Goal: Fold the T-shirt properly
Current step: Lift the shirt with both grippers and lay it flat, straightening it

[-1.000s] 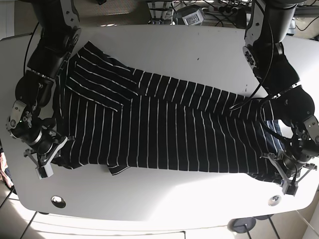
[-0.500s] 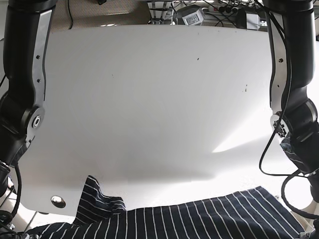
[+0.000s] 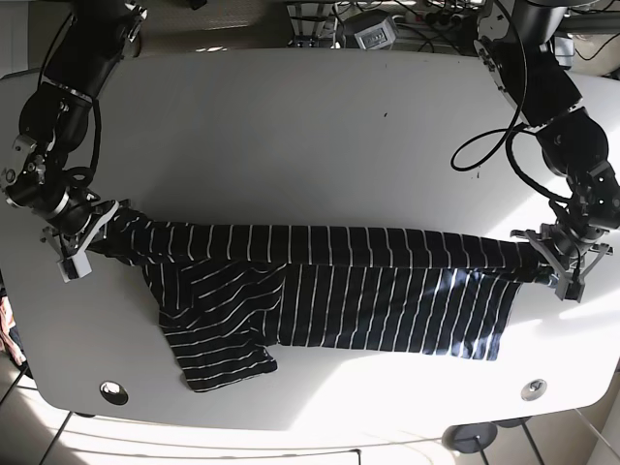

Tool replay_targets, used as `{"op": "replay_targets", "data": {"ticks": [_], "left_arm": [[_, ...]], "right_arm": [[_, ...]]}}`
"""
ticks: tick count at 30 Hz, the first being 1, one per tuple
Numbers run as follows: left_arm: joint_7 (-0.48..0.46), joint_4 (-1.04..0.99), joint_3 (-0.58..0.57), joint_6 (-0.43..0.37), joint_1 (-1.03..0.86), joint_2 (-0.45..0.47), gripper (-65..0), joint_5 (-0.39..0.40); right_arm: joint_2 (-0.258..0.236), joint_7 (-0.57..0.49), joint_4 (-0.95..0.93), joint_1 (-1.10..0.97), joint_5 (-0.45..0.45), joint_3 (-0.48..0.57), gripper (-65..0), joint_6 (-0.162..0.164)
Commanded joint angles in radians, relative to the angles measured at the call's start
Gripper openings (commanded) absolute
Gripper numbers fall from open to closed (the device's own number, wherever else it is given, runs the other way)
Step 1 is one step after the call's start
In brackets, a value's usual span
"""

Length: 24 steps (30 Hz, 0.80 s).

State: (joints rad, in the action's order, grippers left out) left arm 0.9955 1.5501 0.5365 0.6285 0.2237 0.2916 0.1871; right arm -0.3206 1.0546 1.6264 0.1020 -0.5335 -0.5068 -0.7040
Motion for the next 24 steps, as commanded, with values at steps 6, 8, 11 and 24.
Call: {"op": "replay_targets", "data": {"ticks": [6,8,11,24], "left_arm": [[-0.025,0.131,0.095,-0.011,-0.272,0.01,-65.0,0.134],[-0.025,0.158,0.122,-0.011,-0.329,0.001,-65.0,0.131],[-0.028,0.169,0.142,-0.009,-0.396,0.001,-65.0,0.134],[-0.023,0.171,0.164,-0.009,-0.525,0.001,-36.3,0.134]], "right_arm": [[0.068,-0.023,0.176,-0.275,-0.02,-0.083,-62.8,0.006],[0.081,-0.023,0.191,-0.325,-0.02,-0.088,-62.8,0.006],[0.085,-0.023,0.193,-0.382,-0.02,-0.089,-62.8,0.006],[0.104,-0.026,0.219,-0.516,-0.107,-0.174,-11.3,0.006]]}}
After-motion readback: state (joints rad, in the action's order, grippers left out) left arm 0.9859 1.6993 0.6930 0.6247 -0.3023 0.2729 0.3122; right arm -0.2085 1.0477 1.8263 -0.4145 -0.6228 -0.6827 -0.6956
